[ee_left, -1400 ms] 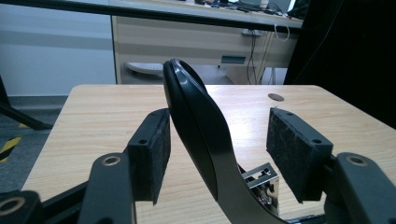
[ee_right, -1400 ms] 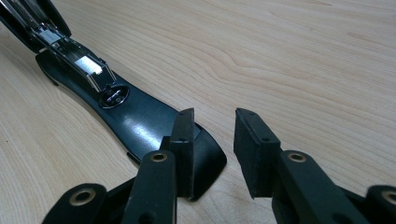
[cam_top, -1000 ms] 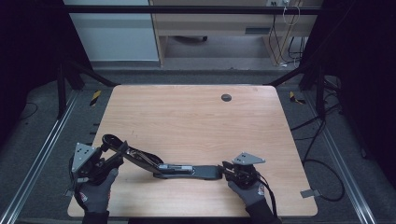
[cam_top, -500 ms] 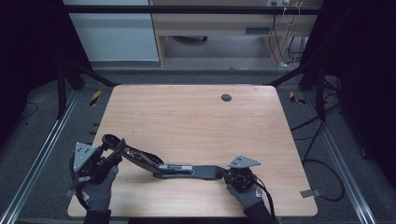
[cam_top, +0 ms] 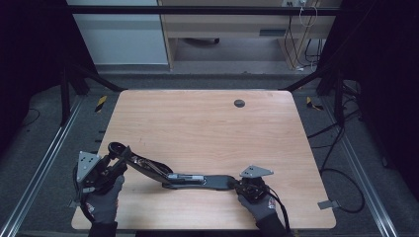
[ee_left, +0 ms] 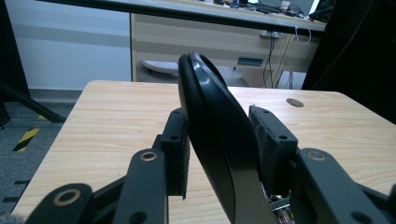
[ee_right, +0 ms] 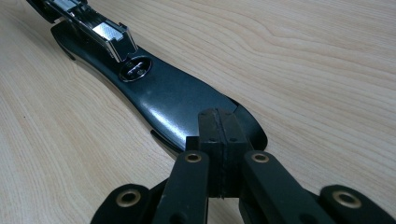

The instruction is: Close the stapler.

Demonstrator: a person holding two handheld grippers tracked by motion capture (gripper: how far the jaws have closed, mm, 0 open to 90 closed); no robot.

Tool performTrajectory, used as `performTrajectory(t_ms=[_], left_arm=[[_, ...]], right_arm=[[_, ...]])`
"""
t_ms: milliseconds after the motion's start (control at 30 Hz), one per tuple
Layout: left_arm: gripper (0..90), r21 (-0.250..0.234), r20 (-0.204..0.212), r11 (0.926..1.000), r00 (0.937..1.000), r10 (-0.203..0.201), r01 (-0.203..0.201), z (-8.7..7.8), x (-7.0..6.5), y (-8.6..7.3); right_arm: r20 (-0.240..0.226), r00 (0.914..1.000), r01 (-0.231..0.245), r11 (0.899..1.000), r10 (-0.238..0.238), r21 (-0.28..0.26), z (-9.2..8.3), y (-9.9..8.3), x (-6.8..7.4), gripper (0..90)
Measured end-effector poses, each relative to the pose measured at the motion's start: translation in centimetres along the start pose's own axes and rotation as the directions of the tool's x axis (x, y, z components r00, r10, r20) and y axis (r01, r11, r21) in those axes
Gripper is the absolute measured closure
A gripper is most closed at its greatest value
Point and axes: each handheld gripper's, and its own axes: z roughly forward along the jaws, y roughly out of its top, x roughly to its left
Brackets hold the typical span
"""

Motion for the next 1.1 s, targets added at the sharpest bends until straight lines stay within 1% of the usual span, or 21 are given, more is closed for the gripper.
performTrajectory(t_ms=[167,233,367,433,700,800,900,933,1033,1067,1100], left_arm=[[59.9,-0.003,0.003,1.0,1.0,-0.002,0.002,-0.1,-0.1,0.0],[59.9,-0.004,0.003,1.0,1.0,-0.001,0.001,-0.2,-0.2,0.1],[60.3,-0.007,0.004,1.0,1.0,-0.002,0.002,-0.2,-0.4,0.1],[60.3,-0.008,0.006,1.0,1.0,-0.002,0.002,-0.2,-0.5,0.1],[61.6,-0.015,0.011,0.9999,0.9999,0.007,-0.007,-0.1,-1.2,0.5],[62.1,-0.017,0.009,0.9999,1.0,0.003,-0.003,-0.1,-1.6,0.6],[62.4,-0.023,0.011,0.9997,0.9999,0.013,-0.013,0.0,-2.0,0.7],[62.5,-0.027,0.014,0.9995,0.9998,0.017,-0.017,0.0,-2.3,0.8],[62.9,-0.03,0.015,0.9993,0.9996,0.022,-0.022,0.1,-2.6,0.9],[63.0,-0.033,0.015,0.999,0.9994,0.032,-0.031,0.1,-3.0,1.0],[63.0,-0.036,0.015,0.9988,0.9993,0.033,-0.033,0.2,-3.1,1.0]], right_arm=[[-0.002,1.0,0.0,1.0,0.0,-0.001,0.1,0.0,0.0,90.0],[-0.006,1.0,-0.006,1.0,0.006,-0.008,0.2,-0.1,0.0,90.0],[-0.004,0.9999,-0.014,1.0,0.014,-0.008,0.2,-0.1,0.0,90.0],[-0.008,0.9997,-0.022,1.0,0.022,-0.008,0.2,-0.1,0.0,90.0],[-0.006,0.9996,-0.026,1.0,0.026,-0.011,0.2,-0.1,0.0,90.0],[-0.004,0.9997,-0.025,1.0,0.025,-0.013,0.2,-0.1,0.0,90.0],[-0.004,0.9997,-0.024,1.0,0.024,-0.013,0.2,-0.1,0.0,90.0],[-0.005,0.9997,-0.024,1.0,0.024,-0.014,0.2,-0.2,0.0,90.0],[-0.006,0.9997,-0.025,1.0,0.025,-0.014,0.2,-0.2,0.0,90.0],[-0.007,0.9997,-0.022,1.0,0.022,-0.017,0.2,-0.2,-0.1,90.0],[-0.006,0.9997,-0.022,1.0,0.022,-0.017,0.2,-0.2,0.0,90.0]])
